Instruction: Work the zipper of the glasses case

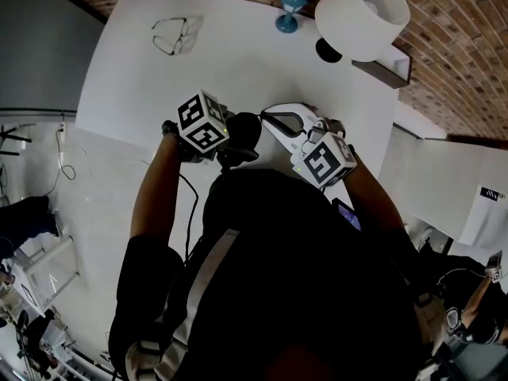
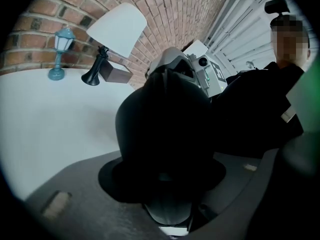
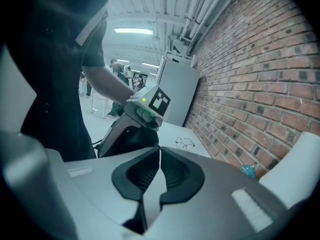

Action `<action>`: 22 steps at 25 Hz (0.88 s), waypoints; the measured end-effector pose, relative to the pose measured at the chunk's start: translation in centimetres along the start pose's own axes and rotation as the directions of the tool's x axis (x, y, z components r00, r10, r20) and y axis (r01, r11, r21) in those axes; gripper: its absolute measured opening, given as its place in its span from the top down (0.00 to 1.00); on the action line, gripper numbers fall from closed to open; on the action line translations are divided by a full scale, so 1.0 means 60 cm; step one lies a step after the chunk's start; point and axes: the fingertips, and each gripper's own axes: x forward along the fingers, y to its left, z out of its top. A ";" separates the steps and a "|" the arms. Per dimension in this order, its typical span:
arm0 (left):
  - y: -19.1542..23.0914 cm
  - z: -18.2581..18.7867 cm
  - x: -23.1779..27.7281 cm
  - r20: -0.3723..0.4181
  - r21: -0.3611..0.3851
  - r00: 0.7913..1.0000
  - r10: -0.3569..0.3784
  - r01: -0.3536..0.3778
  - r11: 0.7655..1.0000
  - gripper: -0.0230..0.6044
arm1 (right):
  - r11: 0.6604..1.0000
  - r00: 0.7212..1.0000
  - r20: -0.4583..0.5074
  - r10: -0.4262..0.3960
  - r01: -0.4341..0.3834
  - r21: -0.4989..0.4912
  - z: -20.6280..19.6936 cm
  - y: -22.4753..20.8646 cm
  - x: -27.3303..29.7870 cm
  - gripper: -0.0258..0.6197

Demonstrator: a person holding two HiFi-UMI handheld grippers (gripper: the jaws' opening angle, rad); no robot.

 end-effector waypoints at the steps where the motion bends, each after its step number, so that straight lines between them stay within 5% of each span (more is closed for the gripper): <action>1: 0.000 -0.002 0.002 -0.008 0.000 1.000 -0.003 0.003 1.000 0.57 | 1.000 1.000 -0.001 0.001 -0.001 -0.001 -0.001 0.001 0.000 0.94; 11: 0.003 -0.032 0.010 -0.151 0.038 0.988 0.008 -0.002 0.999 0.57 | 0.997 0.998 -0.013 0.058 -0.058 -0.041 -0.007 0.018 0.004 0.94; 17: 0.002 -0.070 0.019 -0.304 0.065 0.953 -0.013 0.035 0.997 0.57 | 0.988 0.995 -0.041 0.087 -0.092 -0.124 -0.011 0.035 0.016 0.94; 22: -0.003 -0.064 0.024 -0.266 0.060 0.963 -0.047 0.066 0.996 0.56 | 0.992 0.995 -0.032 0.090 -0.093 -0.084 -0.014 0.036 0.012 0.95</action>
